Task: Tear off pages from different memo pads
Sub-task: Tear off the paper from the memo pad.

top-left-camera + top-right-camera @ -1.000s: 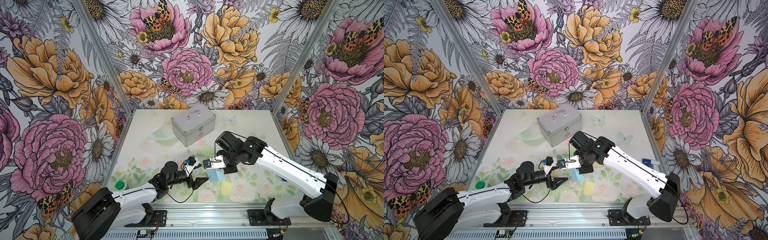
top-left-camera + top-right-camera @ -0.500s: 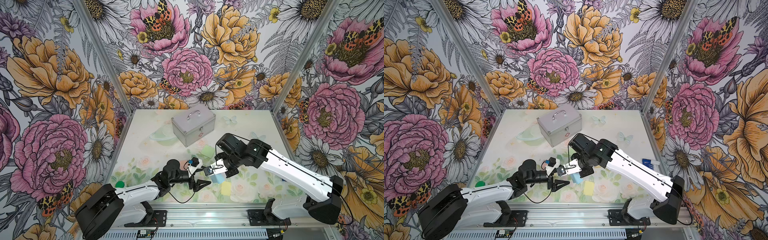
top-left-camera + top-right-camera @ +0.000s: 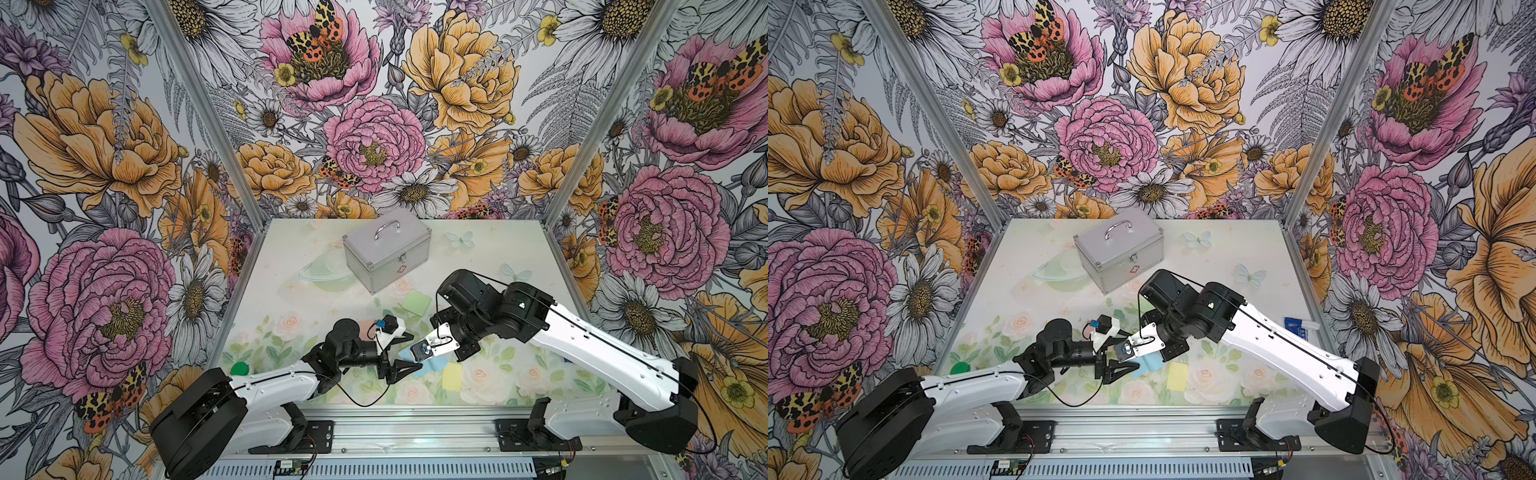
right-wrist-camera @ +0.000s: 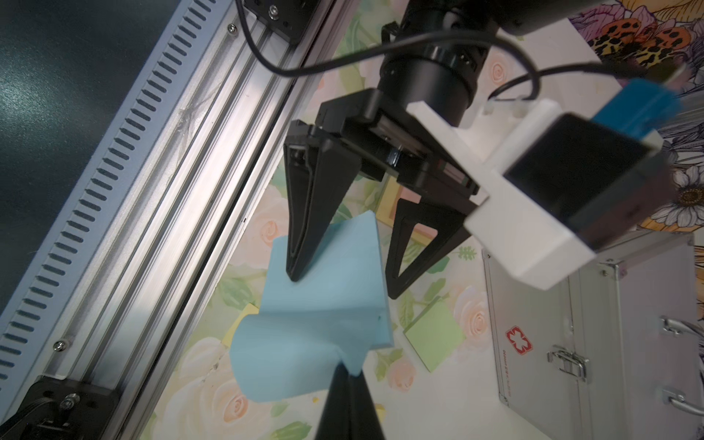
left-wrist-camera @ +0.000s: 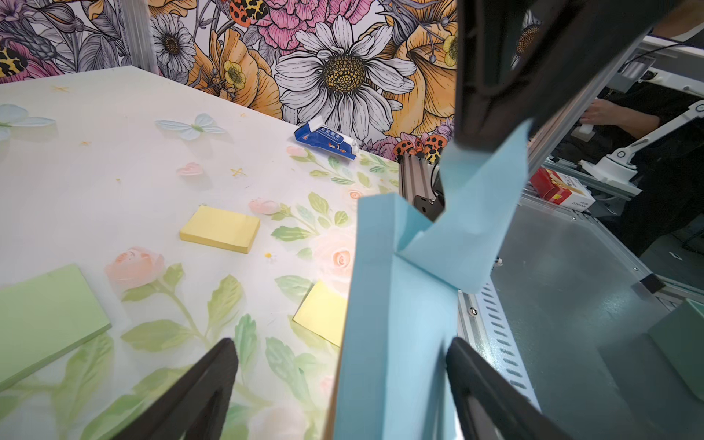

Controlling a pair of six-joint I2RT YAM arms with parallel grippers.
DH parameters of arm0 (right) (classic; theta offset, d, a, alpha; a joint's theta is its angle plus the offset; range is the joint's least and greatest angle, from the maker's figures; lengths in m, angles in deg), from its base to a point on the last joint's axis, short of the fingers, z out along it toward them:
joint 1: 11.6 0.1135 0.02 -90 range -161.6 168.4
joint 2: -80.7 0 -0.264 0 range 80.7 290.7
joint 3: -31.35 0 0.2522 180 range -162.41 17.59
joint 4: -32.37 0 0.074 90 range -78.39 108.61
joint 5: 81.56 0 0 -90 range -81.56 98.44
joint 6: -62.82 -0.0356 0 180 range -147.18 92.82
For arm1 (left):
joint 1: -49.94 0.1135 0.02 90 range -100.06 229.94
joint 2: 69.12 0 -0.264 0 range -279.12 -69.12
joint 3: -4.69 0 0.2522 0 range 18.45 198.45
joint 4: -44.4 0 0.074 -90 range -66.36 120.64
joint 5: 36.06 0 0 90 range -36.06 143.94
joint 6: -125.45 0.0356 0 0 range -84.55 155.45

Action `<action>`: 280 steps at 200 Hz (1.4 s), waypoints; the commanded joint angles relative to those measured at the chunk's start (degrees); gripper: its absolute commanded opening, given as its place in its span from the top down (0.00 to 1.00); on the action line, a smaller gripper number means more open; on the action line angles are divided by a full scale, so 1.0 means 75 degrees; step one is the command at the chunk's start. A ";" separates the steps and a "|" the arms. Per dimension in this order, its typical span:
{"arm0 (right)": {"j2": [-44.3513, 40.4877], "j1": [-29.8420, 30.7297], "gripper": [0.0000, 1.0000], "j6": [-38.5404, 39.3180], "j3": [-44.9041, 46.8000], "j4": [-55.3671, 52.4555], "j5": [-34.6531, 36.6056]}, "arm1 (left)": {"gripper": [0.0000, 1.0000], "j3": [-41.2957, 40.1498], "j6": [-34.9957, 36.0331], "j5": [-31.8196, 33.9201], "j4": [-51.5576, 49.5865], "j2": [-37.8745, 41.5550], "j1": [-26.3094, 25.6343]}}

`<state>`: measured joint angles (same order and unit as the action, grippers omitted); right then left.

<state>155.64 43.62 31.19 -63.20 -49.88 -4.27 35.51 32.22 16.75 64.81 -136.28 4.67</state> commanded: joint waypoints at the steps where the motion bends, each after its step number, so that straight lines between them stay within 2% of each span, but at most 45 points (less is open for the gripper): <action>1: -0.0049 0.0050 1.00 0.1431 -0.0220 -0.0219 0.0009 | 0.16 0.0183 0.0014 -0.0397 0.0201 0.0169 -0.0123; 32: 0.0184 0.0043 1.00 0.1370 -0.0200 -0.0208 0.0440 | 0.30 0.0140 0.0222 -0.0542 0.0201 0.0323 -0.0209; 52: 0.0200 0.0053 1.00 0.1364 -0.0198 -0.0208 0.0412 | 0.45 0.0116 0.0307 -0.0538 0.0196 0.0399 -0.0276; 87: 0.0163 0.0055 1.00 0.1341 -0.0186 -0.0198 0.0472 | 0.59 0.0163 0.0322 -0.0614 0.0178 0.0306 -0.0303; 126: 0.0129 0.0046 1.00 0.1083 -0.0029 -0.0092 0.0862 | 0.88 0.0318 0.0467 -0.0430 -0.0294 0.0300 -0.0300; 137: 0.0113 0.0041 1.00 0.1033 0.0045 -0.0072 0.0890 | 1.00 0.0433 0.0559 -0.0346 -0.0578 0.0241 -0.0303; 205: -0.0041 -0.0120 1.00 0.0381 0.0464 0.0003 0.1814 | 1.00 0.0696 0.0997 0.0457 -0.1658 0.0235 -0.0295; 241: -0.0668 -0.0482 1.00 0.0204 0.0772 0.0198 0.1986 | 1.00 0.0702 0.0872 0.1138 -0.1899 0.0181 -0.0100; 280: -0.0945 -0.0727 1.00 -0.0106 0.1050 0.0287 0.1913 | 1.00 0.0679 0.0672 0.1309 -0.1887 0.0213 0.0145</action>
<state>149.41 38.66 29.33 -56.56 -48.39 8.91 40.06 38.21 24.09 51.34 -135.23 4.99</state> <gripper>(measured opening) 0.047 0.129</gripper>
